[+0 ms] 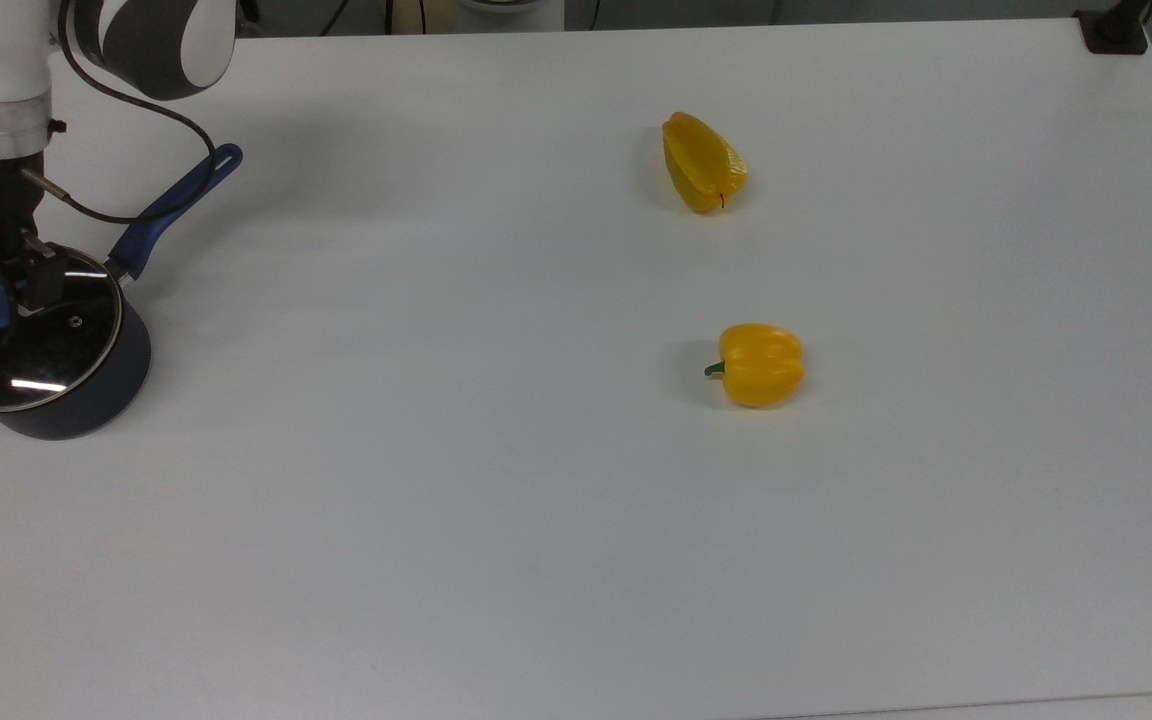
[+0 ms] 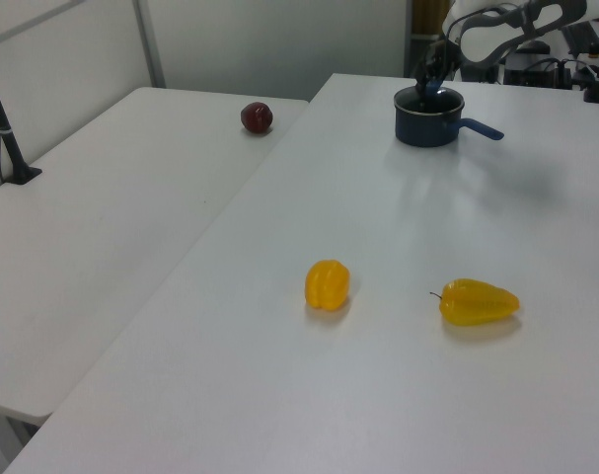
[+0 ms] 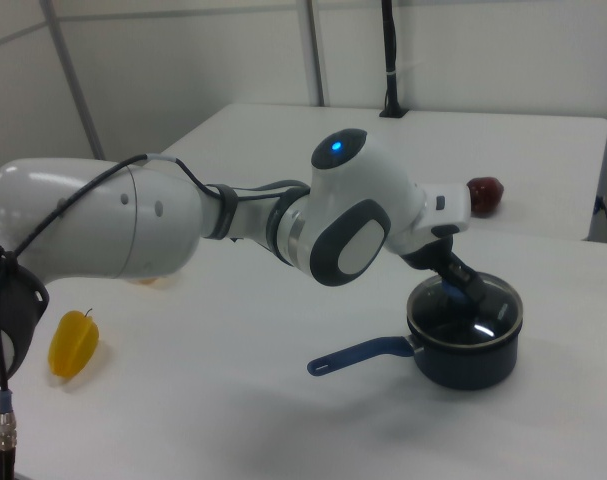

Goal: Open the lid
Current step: 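Lift the glass lid off the saucepan and carry it toward the peppers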

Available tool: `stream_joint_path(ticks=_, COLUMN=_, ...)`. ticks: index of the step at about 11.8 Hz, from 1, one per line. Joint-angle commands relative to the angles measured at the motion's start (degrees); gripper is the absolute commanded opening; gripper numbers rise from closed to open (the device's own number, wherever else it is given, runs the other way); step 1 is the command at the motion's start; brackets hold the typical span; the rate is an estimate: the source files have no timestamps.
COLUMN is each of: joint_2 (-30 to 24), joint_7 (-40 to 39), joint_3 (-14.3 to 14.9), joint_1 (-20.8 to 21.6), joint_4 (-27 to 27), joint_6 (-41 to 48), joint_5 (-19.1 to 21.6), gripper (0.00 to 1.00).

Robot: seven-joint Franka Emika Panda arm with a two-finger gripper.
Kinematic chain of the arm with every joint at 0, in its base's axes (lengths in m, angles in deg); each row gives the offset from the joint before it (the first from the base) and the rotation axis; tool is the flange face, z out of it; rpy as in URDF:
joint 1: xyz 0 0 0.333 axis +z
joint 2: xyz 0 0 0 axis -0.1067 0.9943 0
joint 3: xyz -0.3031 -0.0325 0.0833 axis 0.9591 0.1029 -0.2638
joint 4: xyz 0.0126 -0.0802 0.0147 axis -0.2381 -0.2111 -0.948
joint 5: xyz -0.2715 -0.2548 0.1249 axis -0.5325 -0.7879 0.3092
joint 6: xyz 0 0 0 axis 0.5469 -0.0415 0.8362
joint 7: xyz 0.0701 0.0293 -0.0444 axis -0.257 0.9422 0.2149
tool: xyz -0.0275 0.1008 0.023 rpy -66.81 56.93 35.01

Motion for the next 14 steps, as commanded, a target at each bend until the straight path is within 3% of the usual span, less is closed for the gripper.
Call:
stream_joint_path(ticks=1, joint_2=-6.24, joint_7=0.26, joint_3=-0.31, joint_1=0.67, joint_4=-4.00, joint_6=-0.31, joint_5=0.54, gripper=0.31)
stream_joint_path(ticks=6, joint_2=-13.19, joint_7=4.54, joint_3=-0.23, joint_1=14.97, joint_4=-13.57, joint_6=1.63, joint_5=-0.33, gripper=0.31)
stream_joint_path(ticks=9, joint_2=-12.07, joint_7=6.23, joint_3=-0.31, joint_1=22.62, joint_4=-16.31, joint_6=1.19, joint_5=-1.83, gripper=0.31)
stream_joint_path(ticks=14, joint_2=-8.82, joint_7=7.99, joint_3=-0.23, joint_1=31.07, joint_4=-16.14, joint_6=-0.21, joint_5=-2.53, gripper=0.31)
